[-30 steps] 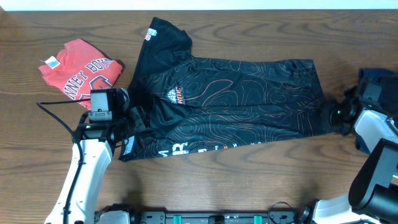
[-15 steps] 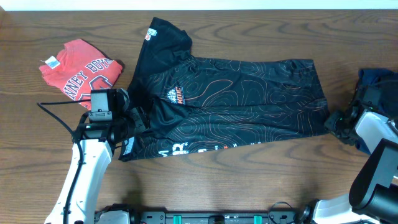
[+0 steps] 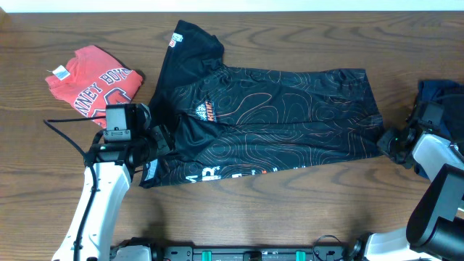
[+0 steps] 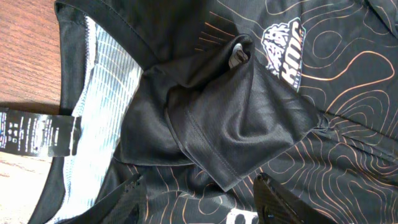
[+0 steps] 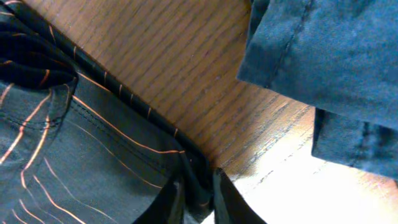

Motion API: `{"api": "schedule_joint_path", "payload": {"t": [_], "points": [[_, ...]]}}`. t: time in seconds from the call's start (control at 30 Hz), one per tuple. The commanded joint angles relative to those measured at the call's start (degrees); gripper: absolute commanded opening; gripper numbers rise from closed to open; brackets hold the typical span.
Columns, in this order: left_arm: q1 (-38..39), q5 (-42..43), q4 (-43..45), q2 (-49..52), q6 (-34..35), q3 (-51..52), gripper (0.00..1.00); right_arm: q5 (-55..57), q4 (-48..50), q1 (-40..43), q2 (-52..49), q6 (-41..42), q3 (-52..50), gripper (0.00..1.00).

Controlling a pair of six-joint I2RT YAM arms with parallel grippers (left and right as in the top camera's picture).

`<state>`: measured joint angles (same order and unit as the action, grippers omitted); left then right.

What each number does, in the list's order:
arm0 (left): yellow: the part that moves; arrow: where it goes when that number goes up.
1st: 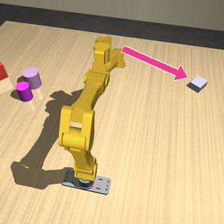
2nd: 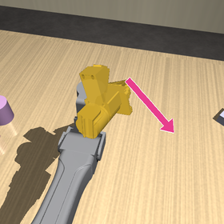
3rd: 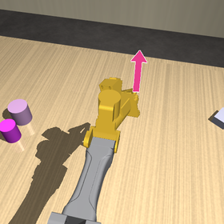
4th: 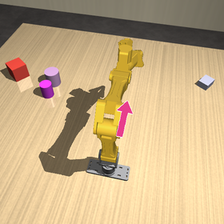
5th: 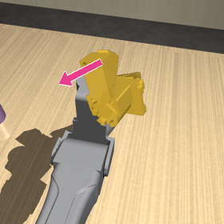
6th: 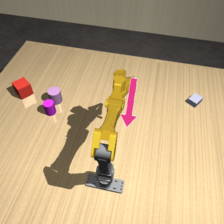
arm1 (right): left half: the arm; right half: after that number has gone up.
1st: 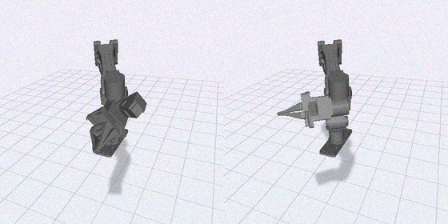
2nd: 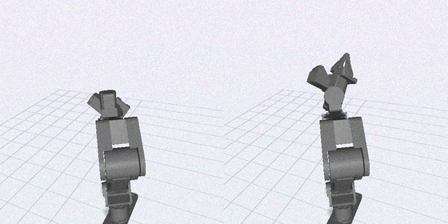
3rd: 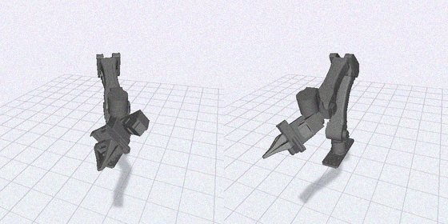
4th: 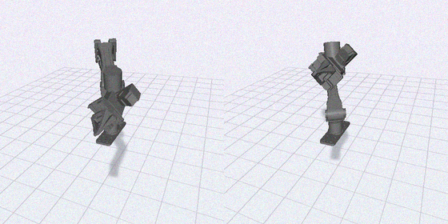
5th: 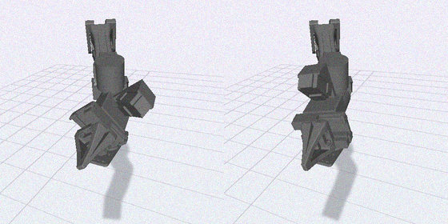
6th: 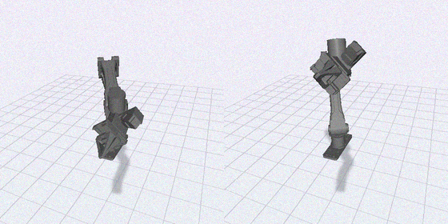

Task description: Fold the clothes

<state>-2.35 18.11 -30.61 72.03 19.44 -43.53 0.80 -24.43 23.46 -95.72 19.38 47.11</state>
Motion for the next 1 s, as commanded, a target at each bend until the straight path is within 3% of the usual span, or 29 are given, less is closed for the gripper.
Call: {"api": "schedule_joint_path", "payload": {"t": [0.0,0.03,0.2,0.47,0.7,0.83,0.97], "points": [[0.2,0.55,-0.17,0.63,-0.59,-0.09,0.57,0.26,-0.04,0.15,0.09,0.33,-1.16,0.08],[0.2,0.55,-0.17,0.63,-0.59,-0.09,0.57,0.24,-0.07,0.15,0.09,0.31,-1.22,0.01],[0.2,0.55,-0.17,0.63,-0.59,-0.09,0.57,1.01,-2.84,0.22,0.11,0.39,-1.38,0.01],[0.2,0.52,-0.15,0.63,-1.03,-0.09,0.57,10.69,-14.97,2.51,0.17,7.45,-1.38,0.01],[0.2,0.52,-0.07,0.61,-1.03,-0.11,0.57,11.21,-20.33,4.96,0.44,10.62,-1.36,0.01],[0.2,0.55,1.42,0.5,-1.05,-0.22,0.57,8.55,-20.26,5.25,2.6,10.6,0.07,0.05],[1.07,0.92,1.4,0.5,-2.97,-1.84,0.57,3.26,-21.97,5.25,6.45,9.55,4.46,0.18]]}}
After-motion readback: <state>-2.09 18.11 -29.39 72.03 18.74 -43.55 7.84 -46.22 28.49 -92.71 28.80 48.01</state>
